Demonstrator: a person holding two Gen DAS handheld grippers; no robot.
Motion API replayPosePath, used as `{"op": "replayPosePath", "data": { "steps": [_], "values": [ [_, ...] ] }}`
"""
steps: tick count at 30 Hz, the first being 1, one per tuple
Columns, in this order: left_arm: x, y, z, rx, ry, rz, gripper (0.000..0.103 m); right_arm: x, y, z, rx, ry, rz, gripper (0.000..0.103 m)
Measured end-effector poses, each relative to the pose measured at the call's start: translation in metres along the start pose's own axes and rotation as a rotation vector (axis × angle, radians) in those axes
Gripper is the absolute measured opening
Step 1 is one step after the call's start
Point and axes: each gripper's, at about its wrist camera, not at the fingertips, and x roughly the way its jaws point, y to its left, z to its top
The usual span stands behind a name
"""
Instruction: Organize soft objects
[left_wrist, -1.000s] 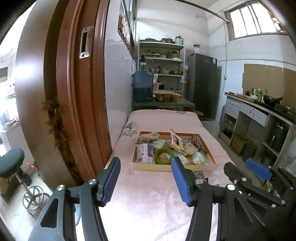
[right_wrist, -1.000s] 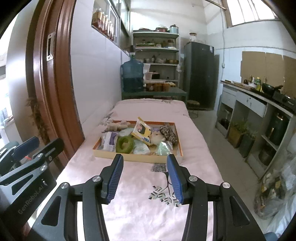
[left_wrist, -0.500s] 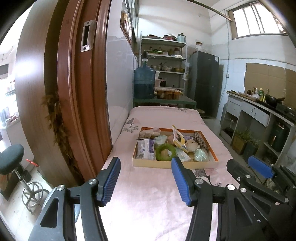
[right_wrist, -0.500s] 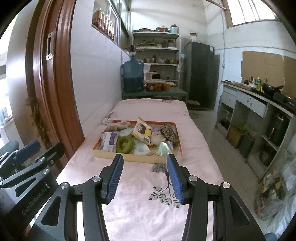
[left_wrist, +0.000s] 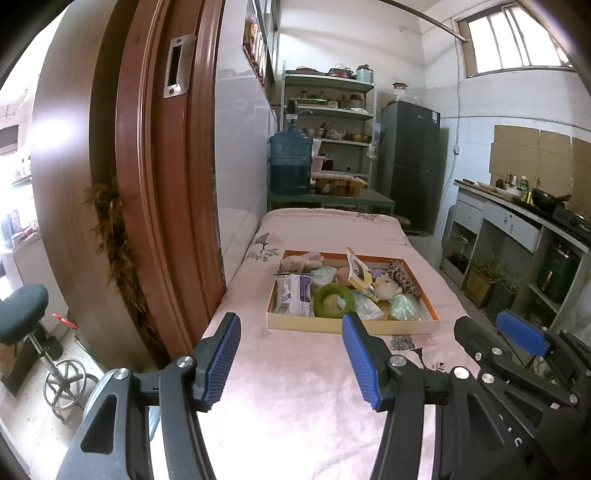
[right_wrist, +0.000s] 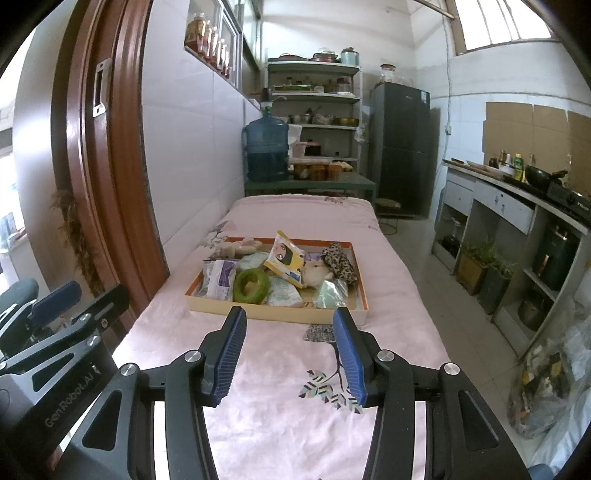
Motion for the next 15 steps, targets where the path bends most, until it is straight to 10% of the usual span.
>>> {"op": "replayPosePath", "data": {
  "steps": [15],
  "values": [
    [0.0011,0.001,-0.0005,-0.002,0.003,-0.001,0.057,0.0024,0.0007,0.002,-0.003,-0.01,-0.005,0.051]
  ]
}}
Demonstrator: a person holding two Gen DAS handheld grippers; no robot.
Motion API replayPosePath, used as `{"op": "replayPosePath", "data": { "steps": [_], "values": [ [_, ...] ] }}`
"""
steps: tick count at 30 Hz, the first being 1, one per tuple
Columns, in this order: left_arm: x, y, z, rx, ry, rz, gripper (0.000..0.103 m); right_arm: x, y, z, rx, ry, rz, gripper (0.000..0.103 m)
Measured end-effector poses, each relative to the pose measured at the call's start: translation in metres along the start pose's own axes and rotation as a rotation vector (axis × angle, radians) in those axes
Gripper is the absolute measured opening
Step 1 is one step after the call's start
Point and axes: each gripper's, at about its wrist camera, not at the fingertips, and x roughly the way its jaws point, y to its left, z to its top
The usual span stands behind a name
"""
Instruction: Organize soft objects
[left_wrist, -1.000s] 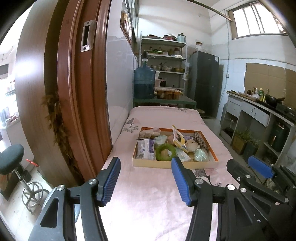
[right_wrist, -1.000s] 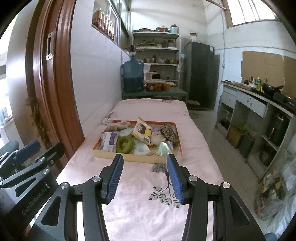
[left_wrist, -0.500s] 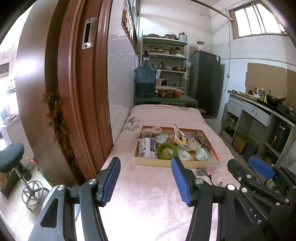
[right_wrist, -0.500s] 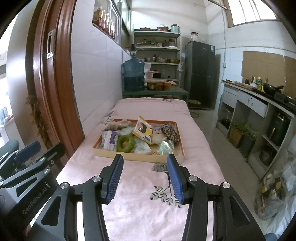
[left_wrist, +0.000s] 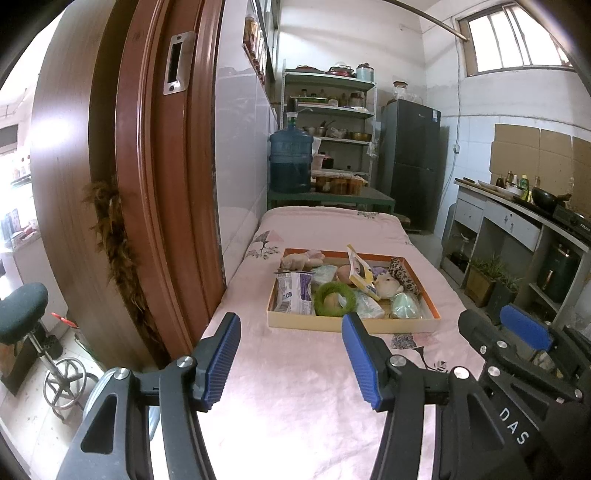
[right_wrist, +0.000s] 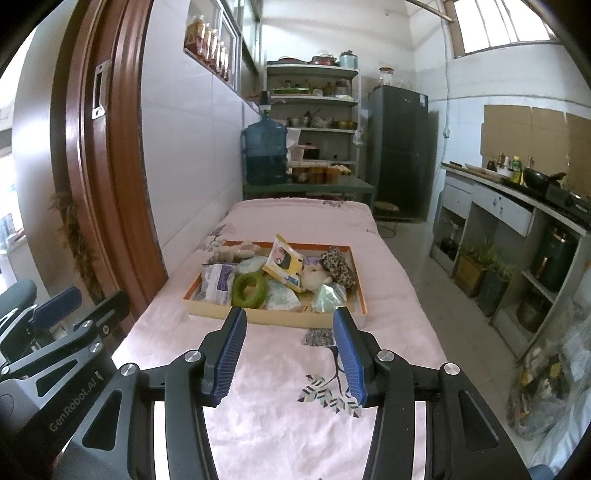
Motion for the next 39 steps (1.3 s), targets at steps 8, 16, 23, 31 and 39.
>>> {"op": "replayPosePath", "data": {
  "steps": [8,16,23,31,39],
  "values": [
    [0.0006,0.0008,0.0,-0.002,0.001,-0.001,0.057,0.0006,0.0001,-0.0002,-0.001,0.001,0.001,0.051],
    [0.0019,0.0017,-0.0006,-0.002,0.004,-0.001,0.057,-0.0007,0.0007,0.0006,-0.001,0.0,0.002,0.051],
    [0.0027,0.0025,-0.0016,-0.002,0.005,-0.001,0.057,-0.0006,0.0008,0.0003,-0.002,0.001,0.002,0.051],
    [0.0025,0.0029,-0.0036,-0.002,0.006,-0.002,0.057,0.0002,0.001,0.0007,-0.002,0.001,0.002,0.051],
    [0.0031,0.0032,-0.0026,-0.002,0.007,-0.001,0.057,0.0008,0.0014,0.001,-0.002,0.001,0.003,0.051]
  ]
}}
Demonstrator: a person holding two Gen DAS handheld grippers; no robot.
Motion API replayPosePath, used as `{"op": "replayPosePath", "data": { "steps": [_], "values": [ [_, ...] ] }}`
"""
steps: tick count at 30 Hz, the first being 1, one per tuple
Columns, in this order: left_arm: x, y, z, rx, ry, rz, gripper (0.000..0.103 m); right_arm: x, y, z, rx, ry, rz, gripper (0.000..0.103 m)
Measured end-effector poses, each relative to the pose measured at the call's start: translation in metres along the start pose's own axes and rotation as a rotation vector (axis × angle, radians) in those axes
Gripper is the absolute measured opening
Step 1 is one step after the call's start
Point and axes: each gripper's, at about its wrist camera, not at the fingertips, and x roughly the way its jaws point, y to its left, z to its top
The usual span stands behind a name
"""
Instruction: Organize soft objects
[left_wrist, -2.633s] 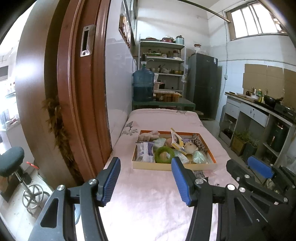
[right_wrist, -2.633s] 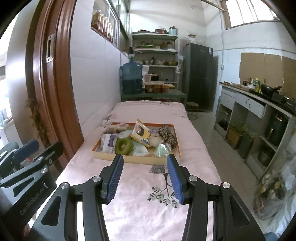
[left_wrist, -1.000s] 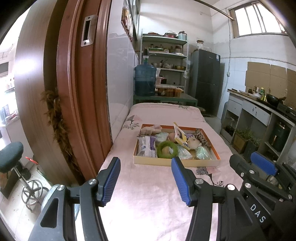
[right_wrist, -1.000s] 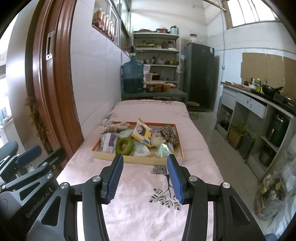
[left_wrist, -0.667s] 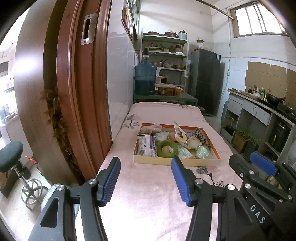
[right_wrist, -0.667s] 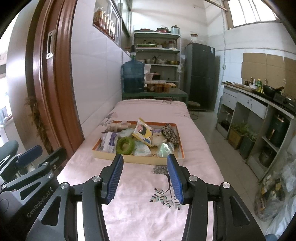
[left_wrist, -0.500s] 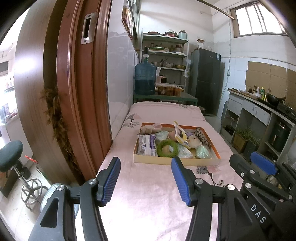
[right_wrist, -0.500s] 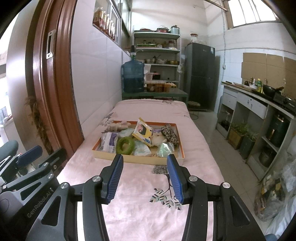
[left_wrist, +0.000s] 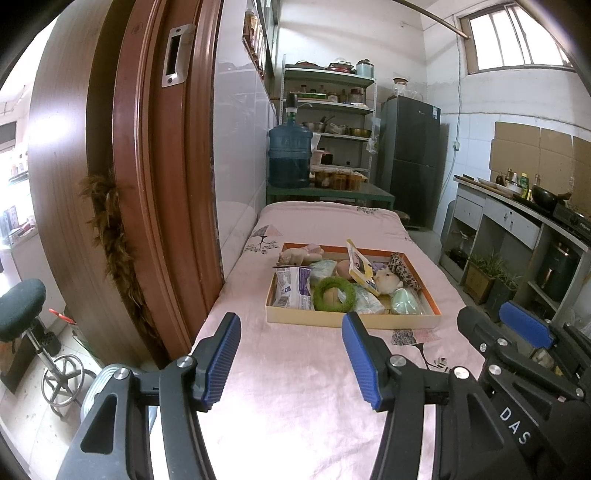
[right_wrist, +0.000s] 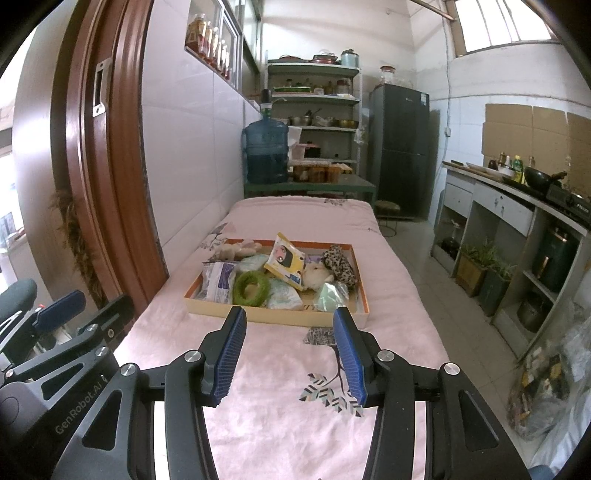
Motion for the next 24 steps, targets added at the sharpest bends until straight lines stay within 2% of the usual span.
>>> {"op": "replayPosePath", "data": {
  "steps": [24],
  "values": [
    [0.002,0.0011,0.0002,-0.003,0.003,-0.001,0.057,0.0036,0.0029,-0.0056,0.0,0.006,0.003,0.051]
  ]
}}
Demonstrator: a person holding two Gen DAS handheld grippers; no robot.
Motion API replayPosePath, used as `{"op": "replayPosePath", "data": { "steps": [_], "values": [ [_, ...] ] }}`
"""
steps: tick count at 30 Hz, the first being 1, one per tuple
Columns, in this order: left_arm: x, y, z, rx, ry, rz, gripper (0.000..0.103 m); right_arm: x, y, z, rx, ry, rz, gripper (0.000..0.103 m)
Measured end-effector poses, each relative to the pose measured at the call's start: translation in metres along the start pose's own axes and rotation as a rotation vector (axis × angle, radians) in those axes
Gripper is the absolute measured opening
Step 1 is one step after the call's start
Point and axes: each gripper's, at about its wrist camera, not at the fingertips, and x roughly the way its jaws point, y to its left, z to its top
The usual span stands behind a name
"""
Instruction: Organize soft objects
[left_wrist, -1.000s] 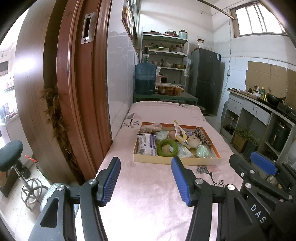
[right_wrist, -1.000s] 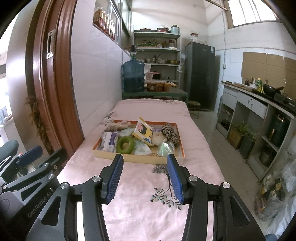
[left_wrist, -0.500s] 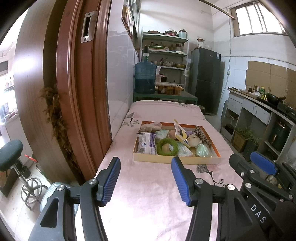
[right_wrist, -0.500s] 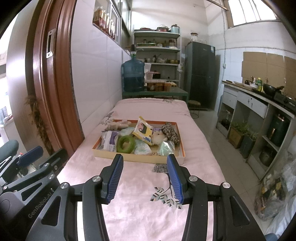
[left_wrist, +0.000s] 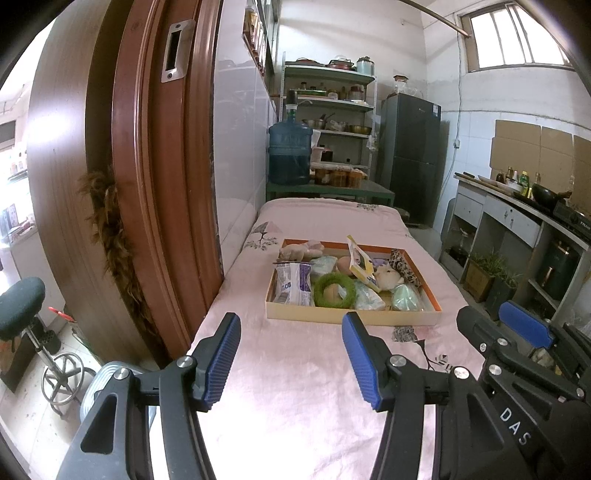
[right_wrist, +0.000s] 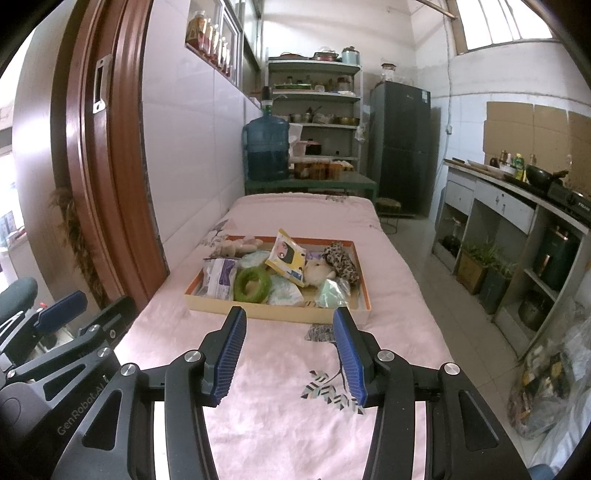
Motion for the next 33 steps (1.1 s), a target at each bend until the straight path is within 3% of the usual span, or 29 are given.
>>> {"op": "replayPosePath", "data": {
  "steps": [33],
  "values": [
    [0.0017,0.0006,0.0038,0.0,0.005,0.0,0.057,0.0002,0.0001,-0.0013,0.001,0.0,0.002,0.051]
  ]
}}
